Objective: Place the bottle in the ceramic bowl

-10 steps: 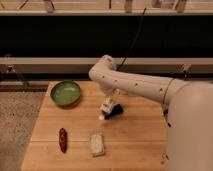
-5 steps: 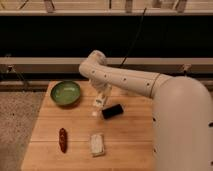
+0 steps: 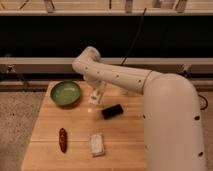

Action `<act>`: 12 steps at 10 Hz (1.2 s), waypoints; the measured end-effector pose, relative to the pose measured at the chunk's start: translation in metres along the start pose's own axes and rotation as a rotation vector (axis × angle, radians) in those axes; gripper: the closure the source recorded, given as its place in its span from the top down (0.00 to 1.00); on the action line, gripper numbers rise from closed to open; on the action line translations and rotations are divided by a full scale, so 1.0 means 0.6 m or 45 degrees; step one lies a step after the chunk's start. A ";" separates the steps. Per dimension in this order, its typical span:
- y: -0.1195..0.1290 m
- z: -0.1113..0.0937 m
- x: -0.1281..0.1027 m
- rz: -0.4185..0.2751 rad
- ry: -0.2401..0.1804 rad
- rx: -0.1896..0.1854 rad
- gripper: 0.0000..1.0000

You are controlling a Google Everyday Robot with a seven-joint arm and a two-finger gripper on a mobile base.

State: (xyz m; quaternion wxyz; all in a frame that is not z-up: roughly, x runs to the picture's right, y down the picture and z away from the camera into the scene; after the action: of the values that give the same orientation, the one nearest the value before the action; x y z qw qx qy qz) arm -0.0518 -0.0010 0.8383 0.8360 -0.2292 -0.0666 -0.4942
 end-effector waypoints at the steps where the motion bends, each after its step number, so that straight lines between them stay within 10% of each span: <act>1: -0.009 -0.002 0.001 0.000 0.001 0.000 0.01; 12: -0.105 -0.020 0.001 -0.077 0.000 0.001 0.01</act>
State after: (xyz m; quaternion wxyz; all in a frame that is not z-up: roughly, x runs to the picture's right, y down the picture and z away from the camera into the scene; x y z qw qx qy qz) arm -0.1067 -0.0323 0.8476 0.8208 -0.2267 -0.0737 -0.5191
